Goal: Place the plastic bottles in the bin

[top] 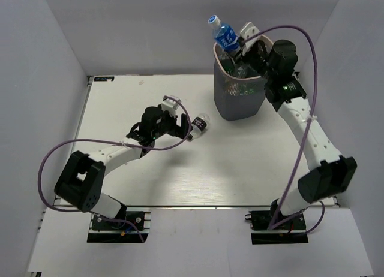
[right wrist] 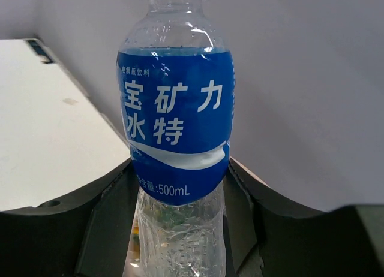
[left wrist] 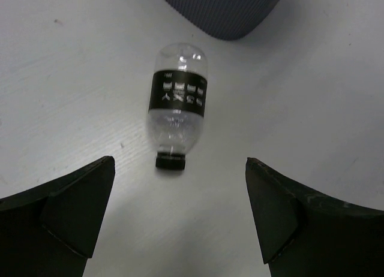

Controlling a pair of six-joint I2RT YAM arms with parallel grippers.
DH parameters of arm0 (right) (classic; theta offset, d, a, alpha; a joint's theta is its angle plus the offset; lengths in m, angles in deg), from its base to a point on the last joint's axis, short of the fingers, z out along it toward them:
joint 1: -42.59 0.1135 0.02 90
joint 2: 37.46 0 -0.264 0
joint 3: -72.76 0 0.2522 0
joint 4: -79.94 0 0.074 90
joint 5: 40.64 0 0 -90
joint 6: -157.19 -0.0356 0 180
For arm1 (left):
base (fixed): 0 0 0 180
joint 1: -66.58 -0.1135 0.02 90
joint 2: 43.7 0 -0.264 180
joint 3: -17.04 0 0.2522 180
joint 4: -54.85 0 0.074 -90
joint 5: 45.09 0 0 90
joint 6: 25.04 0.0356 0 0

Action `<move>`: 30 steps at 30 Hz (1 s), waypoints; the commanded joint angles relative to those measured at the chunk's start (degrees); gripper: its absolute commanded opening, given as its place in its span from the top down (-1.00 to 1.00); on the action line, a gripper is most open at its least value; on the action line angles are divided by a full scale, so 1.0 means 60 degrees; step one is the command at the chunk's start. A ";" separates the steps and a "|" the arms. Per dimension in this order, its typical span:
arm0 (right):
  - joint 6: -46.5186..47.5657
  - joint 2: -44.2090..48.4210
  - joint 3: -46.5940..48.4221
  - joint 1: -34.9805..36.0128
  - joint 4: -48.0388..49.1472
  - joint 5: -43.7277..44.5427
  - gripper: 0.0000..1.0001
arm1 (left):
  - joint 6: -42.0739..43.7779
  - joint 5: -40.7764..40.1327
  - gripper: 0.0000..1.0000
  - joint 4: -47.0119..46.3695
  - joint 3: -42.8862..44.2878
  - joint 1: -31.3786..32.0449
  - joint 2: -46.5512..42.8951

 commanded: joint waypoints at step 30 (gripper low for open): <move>-0.3257 0.2036 -0.3060 -0.2851 -0.1994 -0.2187 -0.23 | 0.2180 -0.3389 0.19 0.2735 0.6049 0.1943 0.5757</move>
